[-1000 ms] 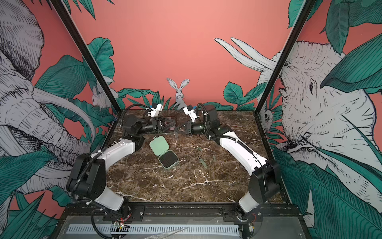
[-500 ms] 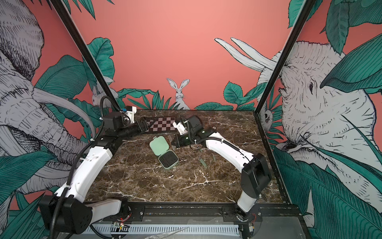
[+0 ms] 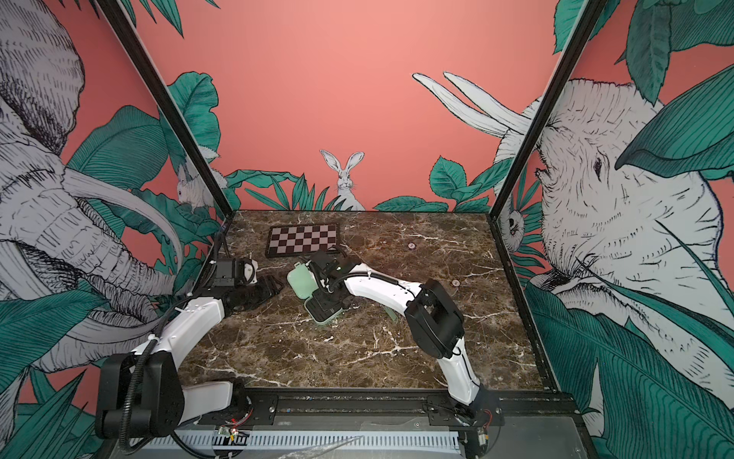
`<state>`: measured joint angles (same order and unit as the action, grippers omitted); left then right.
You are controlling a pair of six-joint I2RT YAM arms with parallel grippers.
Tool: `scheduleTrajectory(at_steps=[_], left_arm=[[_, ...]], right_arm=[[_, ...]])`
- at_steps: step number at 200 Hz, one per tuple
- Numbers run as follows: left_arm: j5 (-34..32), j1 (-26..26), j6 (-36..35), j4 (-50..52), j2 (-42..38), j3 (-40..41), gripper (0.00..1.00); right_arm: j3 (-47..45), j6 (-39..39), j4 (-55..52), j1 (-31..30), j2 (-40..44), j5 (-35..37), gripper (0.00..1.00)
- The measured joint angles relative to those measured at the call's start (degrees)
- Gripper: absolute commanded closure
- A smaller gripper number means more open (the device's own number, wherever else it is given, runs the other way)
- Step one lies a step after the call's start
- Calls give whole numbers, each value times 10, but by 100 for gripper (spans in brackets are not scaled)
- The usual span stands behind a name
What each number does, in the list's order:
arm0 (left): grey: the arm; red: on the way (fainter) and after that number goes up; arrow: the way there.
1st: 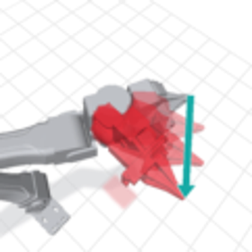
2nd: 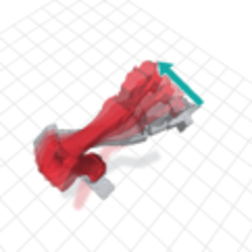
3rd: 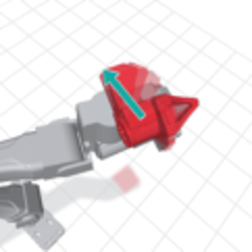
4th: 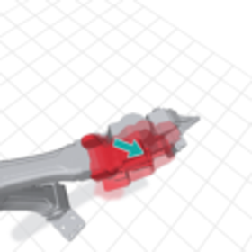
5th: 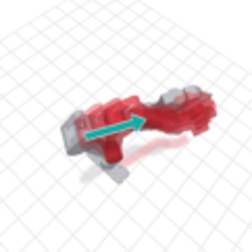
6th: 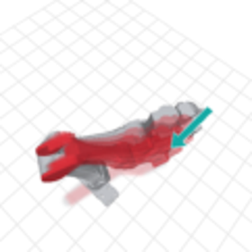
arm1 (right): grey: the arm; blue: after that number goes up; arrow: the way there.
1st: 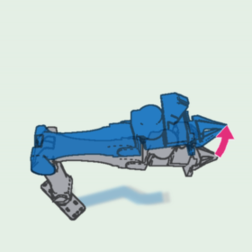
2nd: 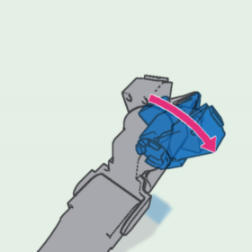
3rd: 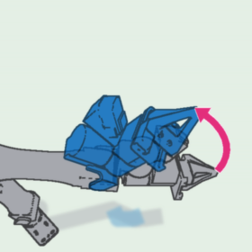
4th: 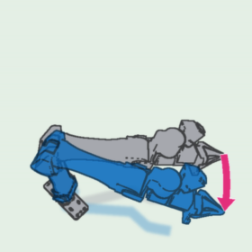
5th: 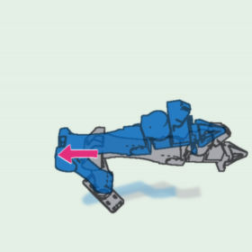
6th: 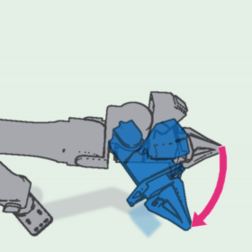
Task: Organize nail clipper sets
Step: Place the component of the nail clipper set in the storage box.
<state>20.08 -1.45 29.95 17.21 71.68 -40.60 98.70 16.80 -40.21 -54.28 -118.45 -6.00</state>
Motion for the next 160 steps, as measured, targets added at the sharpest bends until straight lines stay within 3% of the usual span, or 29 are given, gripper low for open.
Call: scheduleTrajectory(at_steps=[79,160], left_arm=[[36,4,5,-64,23,31,28],[50,8,9,-85,24,33,27]], right_arm=[[77,-10,-22,-10,-83,24,100],[103,-14,-33,-21,-103,25,100]])
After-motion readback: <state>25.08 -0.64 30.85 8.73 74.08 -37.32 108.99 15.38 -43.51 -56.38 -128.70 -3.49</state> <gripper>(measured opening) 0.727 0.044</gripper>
